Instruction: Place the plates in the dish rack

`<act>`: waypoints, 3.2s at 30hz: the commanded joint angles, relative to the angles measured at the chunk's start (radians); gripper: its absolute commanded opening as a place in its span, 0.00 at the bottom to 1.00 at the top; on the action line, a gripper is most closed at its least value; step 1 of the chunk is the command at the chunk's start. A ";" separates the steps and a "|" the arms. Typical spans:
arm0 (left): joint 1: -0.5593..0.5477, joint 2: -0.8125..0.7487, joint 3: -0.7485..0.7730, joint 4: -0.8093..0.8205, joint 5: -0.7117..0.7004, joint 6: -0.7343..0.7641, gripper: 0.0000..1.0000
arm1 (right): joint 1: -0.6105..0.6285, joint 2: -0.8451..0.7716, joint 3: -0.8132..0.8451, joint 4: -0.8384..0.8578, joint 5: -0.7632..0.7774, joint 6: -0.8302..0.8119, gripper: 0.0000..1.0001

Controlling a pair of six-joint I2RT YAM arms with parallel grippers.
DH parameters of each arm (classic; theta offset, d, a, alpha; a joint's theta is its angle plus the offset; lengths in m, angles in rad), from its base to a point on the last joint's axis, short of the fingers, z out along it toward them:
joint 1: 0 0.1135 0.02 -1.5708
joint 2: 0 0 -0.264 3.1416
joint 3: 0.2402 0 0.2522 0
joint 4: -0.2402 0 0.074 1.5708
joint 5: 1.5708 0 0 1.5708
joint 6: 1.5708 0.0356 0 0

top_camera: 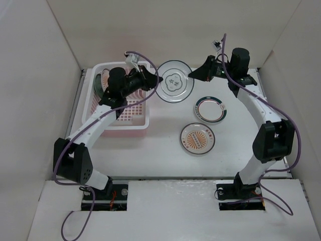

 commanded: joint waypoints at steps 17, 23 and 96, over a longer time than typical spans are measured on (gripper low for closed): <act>0.055 -0.105 0.296 -0.313 -0.785 0.676 0.00 | 0.072 -0.071 -0.103 -0.181 0.574 -0.144 1.00; 0.119 -0.065 0.179 -0.158 -0.853 0.813 0.00 | 0.081 -0.071 -0.115 -0.192 0.565 -0.155 1.00; 0.211 0.098 0.059 -0.035 -0.904 0.720 0.00 | 0.132 -0.050 -0.096 -0.192 0.516 -0.192 1.00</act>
